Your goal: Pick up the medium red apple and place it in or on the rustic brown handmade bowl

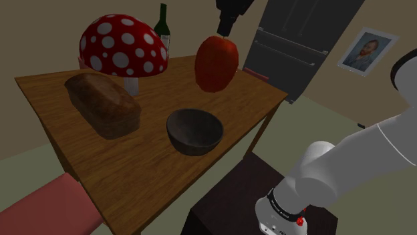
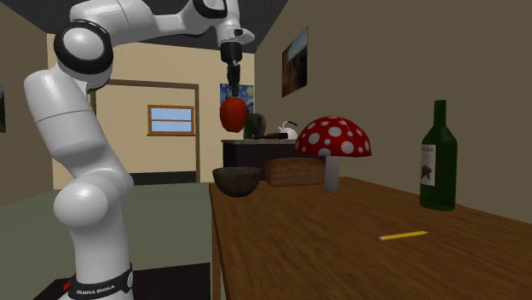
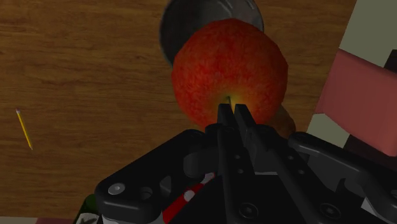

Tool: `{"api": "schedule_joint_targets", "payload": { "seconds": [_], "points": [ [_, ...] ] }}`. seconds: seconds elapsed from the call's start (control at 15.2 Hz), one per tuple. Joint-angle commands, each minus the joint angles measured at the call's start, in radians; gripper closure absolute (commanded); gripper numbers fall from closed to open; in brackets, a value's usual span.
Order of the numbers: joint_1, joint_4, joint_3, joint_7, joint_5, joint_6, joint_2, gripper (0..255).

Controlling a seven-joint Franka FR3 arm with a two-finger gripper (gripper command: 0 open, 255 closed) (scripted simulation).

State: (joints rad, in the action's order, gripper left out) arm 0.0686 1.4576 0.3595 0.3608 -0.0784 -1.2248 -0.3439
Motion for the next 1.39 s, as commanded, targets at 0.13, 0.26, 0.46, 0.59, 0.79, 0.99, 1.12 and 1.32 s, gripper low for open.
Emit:
{"api": "schedule_joint_targets", "payload": {
  "seconds": [0.13,0.26,0.46,0.59,0.79,0.99,1.12,1.32],
  "points": [
    [0.004,0.106,-0.010,-0.010,-0.012,-0.061,-0.047,255],
    [0.006,0.155,-0.013,-0.014,-0.017,-0.090,-0.067,255],
    [0.010,0.224,-0.017,-0.020,-0.024,-0.133,-0.095,255],
    [0.012,0.268,-0.018,-0.023,-0.028,-0.160,-0.112,255],
    [0.015,0.331,-0.020,-0.027,-0.034,-0.200,-0.135,255],
    [0.019,0.391,-0.021,-0.031,-0.039,-0.240,-0.156,255],
    [0.021,0.430,-0.021,-0.033,-0.043,-0.266,-0.169,255],
    [0.025,0.486,-0.020,-0.036,-0.048,-0.305,-0.187,255]
  ]
}}
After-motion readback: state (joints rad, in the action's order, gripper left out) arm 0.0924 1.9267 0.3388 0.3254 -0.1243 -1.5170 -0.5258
